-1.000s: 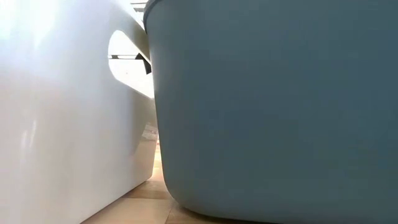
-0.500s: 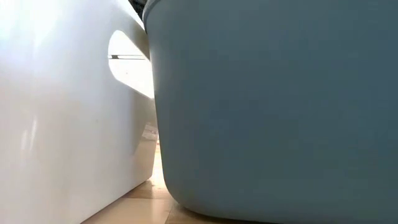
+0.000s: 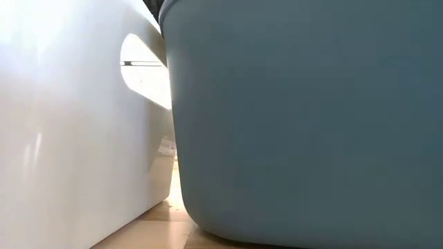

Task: Pick & Place Toothbrushes
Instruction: Put the orange toothbrush into the green bin

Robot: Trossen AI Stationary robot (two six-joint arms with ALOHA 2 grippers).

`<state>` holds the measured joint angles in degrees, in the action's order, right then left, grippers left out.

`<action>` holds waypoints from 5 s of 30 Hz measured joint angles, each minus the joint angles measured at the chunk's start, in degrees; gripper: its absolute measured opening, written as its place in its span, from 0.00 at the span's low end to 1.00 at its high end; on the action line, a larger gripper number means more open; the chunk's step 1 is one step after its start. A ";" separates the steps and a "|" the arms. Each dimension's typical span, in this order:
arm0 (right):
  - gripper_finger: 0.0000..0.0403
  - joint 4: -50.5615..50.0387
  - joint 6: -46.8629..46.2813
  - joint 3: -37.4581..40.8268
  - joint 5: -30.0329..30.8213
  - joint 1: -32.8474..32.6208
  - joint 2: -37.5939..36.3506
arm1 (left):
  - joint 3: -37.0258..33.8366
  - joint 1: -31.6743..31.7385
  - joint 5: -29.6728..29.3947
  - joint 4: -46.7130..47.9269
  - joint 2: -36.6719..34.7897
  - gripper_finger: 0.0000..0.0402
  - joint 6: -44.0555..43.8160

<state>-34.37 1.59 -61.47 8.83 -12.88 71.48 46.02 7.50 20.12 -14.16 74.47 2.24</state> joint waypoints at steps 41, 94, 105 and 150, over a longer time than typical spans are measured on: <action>0.28 9.68 4.62 -0.04 0.02 -4.74 -0.94 | -9.62 -3.48 -27.24 23.28 7.10 0.33 -6.97; 0.28 8.76 4.44 -0.04 0.03 -4.66 -0.94 | -10.95 -3.99 -23.69 34.30 11.22 0.33 -20.07; 0.28 8.69 4.44 -0.04 0.03 -4.66 -0.94 | -11.39 -2.97 -23.30 34.32 6.20 0.33 -20.09; 0.28 8.04 3.63 -0.04 0.03 -4.72 -0.94 | -1.88 -10.56 -25.22 36.38 5.41 0.00 -13.94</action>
<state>-26.33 5.22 -61.52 8.86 -17.61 70.54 44.14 -3.06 -5.09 22.22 79.88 -11.70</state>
